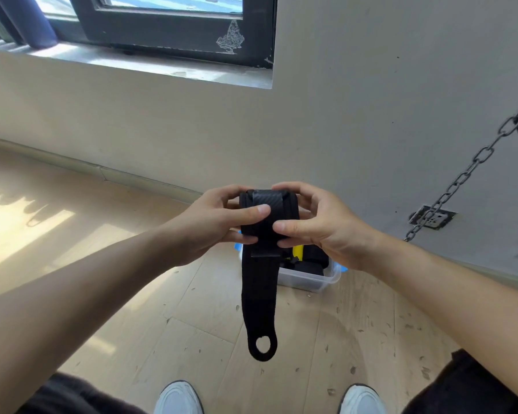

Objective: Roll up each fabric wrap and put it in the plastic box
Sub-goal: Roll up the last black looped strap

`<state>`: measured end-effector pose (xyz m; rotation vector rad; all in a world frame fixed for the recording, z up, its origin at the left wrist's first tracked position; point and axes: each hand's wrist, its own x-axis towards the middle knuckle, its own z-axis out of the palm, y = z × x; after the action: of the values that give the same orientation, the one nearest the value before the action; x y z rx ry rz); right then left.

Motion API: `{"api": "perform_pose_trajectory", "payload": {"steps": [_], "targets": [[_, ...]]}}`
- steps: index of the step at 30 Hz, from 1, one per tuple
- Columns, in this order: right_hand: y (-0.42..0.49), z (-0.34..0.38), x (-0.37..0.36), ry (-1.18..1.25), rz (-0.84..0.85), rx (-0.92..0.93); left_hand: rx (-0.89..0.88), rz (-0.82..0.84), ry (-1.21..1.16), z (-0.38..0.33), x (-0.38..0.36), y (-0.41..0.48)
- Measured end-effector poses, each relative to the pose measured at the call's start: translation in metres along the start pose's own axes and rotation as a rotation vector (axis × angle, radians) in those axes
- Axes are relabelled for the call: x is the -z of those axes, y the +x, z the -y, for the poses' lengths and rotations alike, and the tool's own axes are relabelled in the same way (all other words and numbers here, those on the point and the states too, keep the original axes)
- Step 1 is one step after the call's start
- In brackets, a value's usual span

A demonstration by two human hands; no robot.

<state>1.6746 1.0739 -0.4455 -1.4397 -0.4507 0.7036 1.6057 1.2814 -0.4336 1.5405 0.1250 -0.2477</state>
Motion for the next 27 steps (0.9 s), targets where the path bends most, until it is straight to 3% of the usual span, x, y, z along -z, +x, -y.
{"api": "perform_pose_trajectory", "payload": {"steps": [11,21,27], "targets": [[-0.0001,0.0086,0.0034,-0.071,0.037,-0.076,-0.132,-0.022,-0.065,0.0045,-0.0042,0.001],[-0.0018,0.0055,0.0044,-0.037,0.048,-0.028,0.059,0.087,0.099,0.0002,-0.0033,-0.0019],[-0.0003,0.0023,0.0024,-0.023,0.046,0.041,0.063,0.103,0.17,-0.0041,-0.0019,-0.0048]]}}
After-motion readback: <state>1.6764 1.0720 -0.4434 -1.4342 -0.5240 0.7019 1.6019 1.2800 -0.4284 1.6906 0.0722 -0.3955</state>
